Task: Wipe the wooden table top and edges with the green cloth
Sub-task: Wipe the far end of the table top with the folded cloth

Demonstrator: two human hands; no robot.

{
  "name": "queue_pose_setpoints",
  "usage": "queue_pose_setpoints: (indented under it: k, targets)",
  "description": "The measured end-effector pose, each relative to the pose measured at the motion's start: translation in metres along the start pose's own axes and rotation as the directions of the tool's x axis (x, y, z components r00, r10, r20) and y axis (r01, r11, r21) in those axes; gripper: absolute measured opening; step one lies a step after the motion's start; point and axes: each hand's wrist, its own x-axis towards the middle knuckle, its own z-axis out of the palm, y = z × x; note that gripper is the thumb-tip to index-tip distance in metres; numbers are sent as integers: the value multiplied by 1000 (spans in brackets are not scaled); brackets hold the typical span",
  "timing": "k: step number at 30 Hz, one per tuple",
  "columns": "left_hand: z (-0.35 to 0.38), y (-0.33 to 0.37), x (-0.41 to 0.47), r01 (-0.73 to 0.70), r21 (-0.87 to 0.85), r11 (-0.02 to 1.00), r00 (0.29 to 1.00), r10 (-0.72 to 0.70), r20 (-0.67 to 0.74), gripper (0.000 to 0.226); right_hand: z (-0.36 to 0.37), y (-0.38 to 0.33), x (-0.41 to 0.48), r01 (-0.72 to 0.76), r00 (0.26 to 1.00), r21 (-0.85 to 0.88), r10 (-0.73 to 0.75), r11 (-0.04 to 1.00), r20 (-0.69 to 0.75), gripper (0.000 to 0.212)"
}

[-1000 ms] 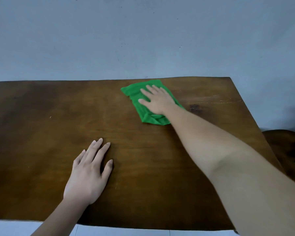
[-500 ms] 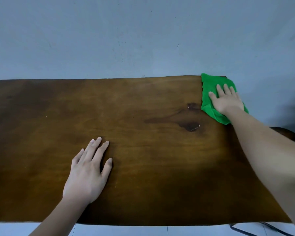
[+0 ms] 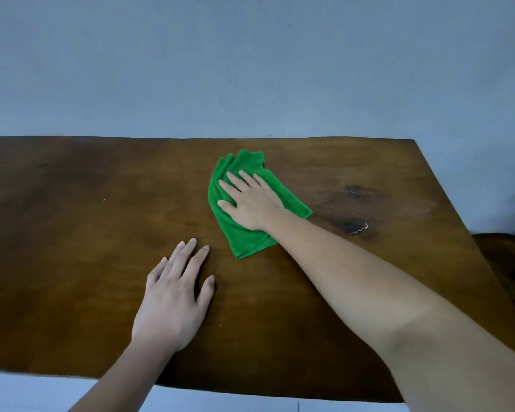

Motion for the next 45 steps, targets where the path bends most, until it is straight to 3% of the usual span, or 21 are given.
queue_pose_setpoints:
  k: [3,6,11,18,36,40,45]
  targets:
    - [0,-1,0,0,-3,1000,1000,0,-16,77,-6,-7,31,63,998,-13,-63,998,27,77]
    - [0,-1,0,-1,-4,1000,1000,1,-14,78,-16,20,41,34,999,-4,-34,999,25,75]
    - [-2,2,0,8,-8,1000,1000,-8,-5,81,-33,107,14,-205,978,32,206,978,-25,73]
    - [-2,1,1,1,3,1000,1000,-1,5,80,-26,188,-82,-481,873,66,484,874,-53,75]
    - [2,-7,-2,-71,-36,997,997,70,-16,77,40,33,-285,-455,881,67,460,888,-108,78]
    - [-5,-2,-3,-78,-39,996,997,78,7,73,46,37,-321,-477,867,73,482,876,-125,78]
    - [-10,39,7,-163,-76,984,987,162,-13,69,38,90,-318,-579,795,118,591,807,-137,82]
